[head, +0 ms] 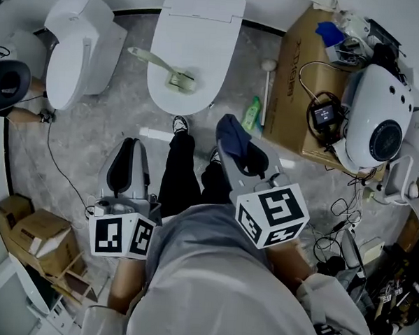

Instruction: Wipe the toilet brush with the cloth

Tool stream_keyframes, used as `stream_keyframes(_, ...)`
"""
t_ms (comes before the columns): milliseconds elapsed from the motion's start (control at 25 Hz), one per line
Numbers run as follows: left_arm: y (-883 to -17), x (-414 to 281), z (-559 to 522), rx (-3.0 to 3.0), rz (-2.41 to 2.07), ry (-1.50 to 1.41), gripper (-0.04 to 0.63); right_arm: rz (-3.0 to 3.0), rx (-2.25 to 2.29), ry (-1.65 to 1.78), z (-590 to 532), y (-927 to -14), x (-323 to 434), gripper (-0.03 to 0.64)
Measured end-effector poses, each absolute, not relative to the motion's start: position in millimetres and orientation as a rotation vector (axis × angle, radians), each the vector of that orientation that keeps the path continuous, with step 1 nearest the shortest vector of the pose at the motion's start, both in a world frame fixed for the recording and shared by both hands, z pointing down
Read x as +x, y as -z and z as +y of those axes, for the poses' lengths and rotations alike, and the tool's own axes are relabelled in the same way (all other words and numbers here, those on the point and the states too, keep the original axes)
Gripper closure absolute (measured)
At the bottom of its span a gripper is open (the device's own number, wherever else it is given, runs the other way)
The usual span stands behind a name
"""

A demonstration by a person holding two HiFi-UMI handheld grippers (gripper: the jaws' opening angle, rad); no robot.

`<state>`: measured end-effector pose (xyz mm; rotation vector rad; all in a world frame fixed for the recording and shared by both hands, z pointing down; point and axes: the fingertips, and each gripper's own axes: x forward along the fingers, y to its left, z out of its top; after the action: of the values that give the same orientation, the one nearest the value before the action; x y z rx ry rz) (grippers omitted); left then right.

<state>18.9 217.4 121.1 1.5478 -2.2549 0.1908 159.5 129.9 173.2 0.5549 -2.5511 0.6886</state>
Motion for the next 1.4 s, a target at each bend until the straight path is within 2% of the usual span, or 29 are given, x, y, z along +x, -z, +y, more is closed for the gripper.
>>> stream_keyframes(400, -141.7, -56.5, 150.1, 1.595, -2.201, -0.224, 0.595, -2.524, 0.62, -0.747, 94.9, -188.1, 119.2, 0.518)
stream_keyframes(920, -204.7, -150.8, 82.3, 1.668, -1.988, -0.243, 0.595, -2.451, 0.644, -0.782, 62.5, -203.1, 27.9, 0.515)
stream_keyframes(1400, -254.1, -179.9, 45.6, 1.722, -1.738, -0.196, 0.595, -2.355, 0.725, -0.917, 22.8, -245.2, -34.4, 0.509)
